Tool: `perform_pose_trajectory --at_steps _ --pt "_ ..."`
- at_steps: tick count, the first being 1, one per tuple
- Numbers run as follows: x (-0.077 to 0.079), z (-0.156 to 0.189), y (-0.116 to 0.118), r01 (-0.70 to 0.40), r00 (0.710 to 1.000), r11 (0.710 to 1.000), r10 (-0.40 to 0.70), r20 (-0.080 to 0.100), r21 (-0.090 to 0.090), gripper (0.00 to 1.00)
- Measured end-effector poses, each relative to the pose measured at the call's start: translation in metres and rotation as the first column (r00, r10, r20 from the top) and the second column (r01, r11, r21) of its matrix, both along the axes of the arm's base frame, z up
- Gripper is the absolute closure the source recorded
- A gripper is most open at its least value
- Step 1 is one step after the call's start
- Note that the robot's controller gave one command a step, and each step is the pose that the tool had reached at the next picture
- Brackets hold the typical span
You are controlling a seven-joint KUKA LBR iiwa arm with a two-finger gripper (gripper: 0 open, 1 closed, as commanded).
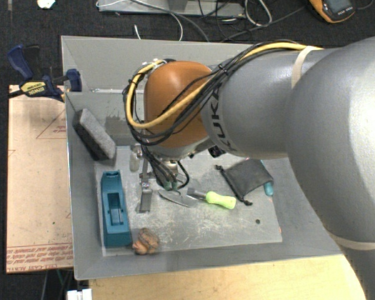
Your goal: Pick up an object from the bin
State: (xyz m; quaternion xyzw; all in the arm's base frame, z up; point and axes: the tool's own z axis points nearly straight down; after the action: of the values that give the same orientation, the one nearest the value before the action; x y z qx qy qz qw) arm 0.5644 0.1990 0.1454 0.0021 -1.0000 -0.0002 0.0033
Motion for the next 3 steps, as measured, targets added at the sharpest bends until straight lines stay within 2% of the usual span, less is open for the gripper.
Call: perform_pose_trajectory --at_steps 1,2,3 --pt "0.002 0.005 -0.001 0.004 1.000 1.000 -0.004 0.007 0.001 0.00" --pt "0.010 -0.003 -0.057 -0.053 0.999 0.999 0.053 0.006 0.002 0.00" --pt "0.002 -0.032 -0.121 0.030 1.000 1.000 -0.030 0.006 0.004 0.00"
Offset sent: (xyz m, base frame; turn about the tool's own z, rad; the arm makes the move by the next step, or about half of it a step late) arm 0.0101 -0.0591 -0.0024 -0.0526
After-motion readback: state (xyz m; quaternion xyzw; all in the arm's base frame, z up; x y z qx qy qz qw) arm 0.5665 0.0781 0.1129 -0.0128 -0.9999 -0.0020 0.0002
